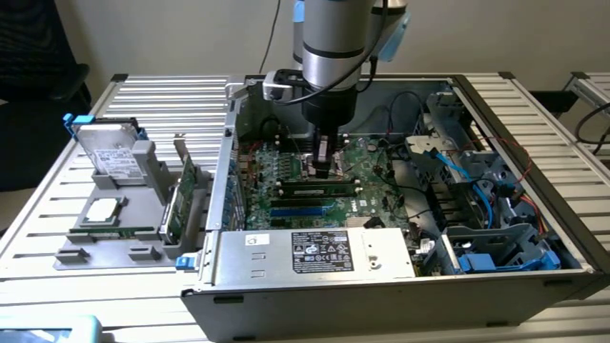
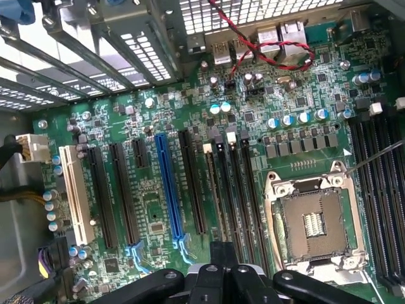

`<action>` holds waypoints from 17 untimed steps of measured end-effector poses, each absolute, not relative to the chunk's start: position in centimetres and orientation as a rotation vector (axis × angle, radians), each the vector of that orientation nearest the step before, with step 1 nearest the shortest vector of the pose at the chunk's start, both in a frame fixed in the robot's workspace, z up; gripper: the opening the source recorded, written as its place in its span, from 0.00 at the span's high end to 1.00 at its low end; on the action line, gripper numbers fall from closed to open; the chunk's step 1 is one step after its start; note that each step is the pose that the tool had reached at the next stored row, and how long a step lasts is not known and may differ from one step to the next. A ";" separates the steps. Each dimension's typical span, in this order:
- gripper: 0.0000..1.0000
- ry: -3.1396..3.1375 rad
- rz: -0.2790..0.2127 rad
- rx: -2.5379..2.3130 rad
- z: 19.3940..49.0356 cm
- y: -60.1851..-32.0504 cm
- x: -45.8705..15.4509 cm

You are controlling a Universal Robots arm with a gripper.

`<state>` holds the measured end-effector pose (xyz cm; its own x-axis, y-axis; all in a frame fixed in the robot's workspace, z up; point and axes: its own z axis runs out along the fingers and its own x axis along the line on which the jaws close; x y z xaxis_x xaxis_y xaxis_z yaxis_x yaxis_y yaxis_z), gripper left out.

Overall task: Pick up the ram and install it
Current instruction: 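Press down the ram until it locks into place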

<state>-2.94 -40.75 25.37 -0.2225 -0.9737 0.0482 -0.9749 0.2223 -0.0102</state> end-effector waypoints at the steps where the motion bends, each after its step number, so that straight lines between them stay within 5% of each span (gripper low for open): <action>1: 0.89 -2.442 0.060 1.925 25.4 -40.7 -2.9; 17: 0.89 -2.599 0.093 1.747 25.4 -40.7 -2.9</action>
